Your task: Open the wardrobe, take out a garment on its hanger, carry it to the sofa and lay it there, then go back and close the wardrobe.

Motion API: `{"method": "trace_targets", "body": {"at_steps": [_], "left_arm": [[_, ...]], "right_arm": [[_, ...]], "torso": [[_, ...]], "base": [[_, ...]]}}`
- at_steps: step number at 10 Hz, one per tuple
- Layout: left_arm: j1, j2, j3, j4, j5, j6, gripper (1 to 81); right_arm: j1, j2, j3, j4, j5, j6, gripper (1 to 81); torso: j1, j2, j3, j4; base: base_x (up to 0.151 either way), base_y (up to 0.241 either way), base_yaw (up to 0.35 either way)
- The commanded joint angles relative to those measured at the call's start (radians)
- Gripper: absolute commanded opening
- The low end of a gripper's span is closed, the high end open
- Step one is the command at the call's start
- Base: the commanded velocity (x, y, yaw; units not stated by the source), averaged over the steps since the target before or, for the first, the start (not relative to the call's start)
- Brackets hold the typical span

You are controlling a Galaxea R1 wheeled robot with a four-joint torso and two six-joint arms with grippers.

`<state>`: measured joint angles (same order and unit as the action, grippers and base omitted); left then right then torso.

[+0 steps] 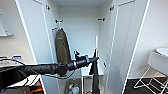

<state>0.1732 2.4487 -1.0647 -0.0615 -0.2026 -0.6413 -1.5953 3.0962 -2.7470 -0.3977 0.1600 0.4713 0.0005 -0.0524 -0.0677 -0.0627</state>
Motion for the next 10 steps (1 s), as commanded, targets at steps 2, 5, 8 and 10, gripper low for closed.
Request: {"method": "trace_targets", "body": {"at_steps": [2,5,8,10], "left_arm": [[-0.159,-0.062,0.084,0.092,-0.051,0.015,1.0],[-0.125,-0.094,0.1,0.092,-0.054,0.015,1.0],[-0.113,-0.117,0.103,0.092,-0.06,0.015,1.0],[-0.105,-0.115,0.101,0.092,-0.06,0.015,1.0]], "right_arm": [[0.04,0.002,0.008,0.002,-0.039,-0.003,81.1],[0.042,0.002,0.008,0.0,-0.039,-0.003,81.1],[0.04,0.002,0.008,0.0,-0.039,-0.003,81.1],[0.039,0.002,0.008,0.002,-0.039,-0.003,81.1]], "torso": [[0.0,0.0,0.0,0.0],[0.0,0.0,0.0,0.0],[0.0,0.0,0.0,0.0],[0.0,0.0,0.0,0.0]], "base": [[0.0,0.0,0.0],[0.0,0.0,0.0],[0.0,0.0,0.0],[0.0,0.0,0.0]]}}
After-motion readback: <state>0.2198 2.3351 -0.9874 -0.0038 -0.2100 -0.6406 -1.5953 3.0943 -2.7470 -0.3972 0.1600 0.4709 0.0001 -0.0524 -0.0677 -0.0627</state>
